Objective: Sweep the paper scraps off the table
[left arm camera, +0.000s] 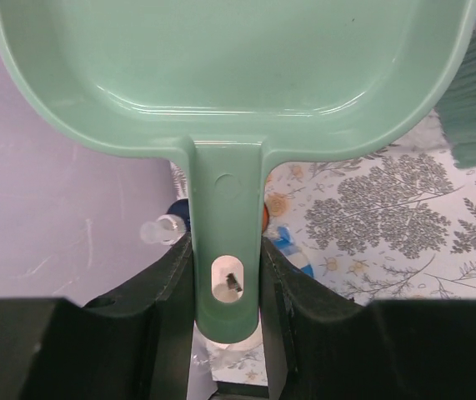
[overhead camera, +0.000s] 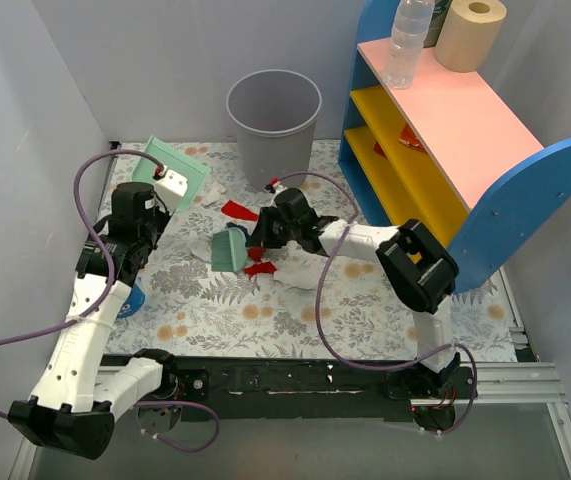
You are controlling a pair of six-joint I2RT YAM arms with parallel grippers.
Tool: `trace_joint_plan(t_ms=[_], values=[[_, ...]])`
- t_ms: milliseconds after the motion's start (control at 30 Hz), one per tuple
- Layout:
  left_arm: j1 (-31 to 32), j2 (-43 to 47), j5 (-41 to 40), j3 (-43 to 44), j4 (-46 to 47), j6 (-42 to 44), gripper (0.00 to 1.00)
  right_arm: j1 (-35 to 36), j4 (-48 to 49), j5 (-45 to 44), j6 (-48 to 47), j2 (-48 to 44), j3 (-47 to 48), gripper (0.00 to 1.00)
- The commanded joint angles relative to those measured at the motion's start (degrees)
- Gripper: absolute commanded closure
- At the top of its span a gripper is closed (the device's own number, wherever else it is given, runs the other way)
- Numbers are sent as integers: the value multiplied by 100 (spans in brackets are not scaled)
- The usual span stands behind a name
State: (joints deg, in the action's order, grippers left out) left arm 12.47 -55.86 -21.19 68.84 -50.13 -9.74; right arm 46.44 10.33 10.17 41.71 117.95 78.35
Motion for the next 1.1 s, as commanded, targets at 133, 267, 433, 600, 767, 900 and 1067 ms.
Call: trace_joint_plan(t_ms=[133,267,433,600,767,900,1067], values=[[-34,-92,1081,-845,487,367,100,-239,-1209,318,-2210,-1765,-1770,99],[-34,-425,1354,-943,49,735,100,-679,-1611,1134,-3290,-2170,-1236,99],[-34,-953,1793,-907,-1022,1429,100,-1171,-3244,2365,-4852,-2005,152,99],[-25,-1489,1776,-1127,-1333,2203,100,-1339,-3776,1980,-5173,-2284,744,99],[-25,-1920,1855,-1390,-1210,2485,100,-1356,-3670,1086,-4999,-2575,656,99],[-25,-2262,1802,-1645,-1034,2591,100,-1356,-3468,-364,-4962,-2593,436,99],[-25,-2456,1838,-1637,-823,2600,100,-1330,-3248,-780,-4928,-2243,655,99]])
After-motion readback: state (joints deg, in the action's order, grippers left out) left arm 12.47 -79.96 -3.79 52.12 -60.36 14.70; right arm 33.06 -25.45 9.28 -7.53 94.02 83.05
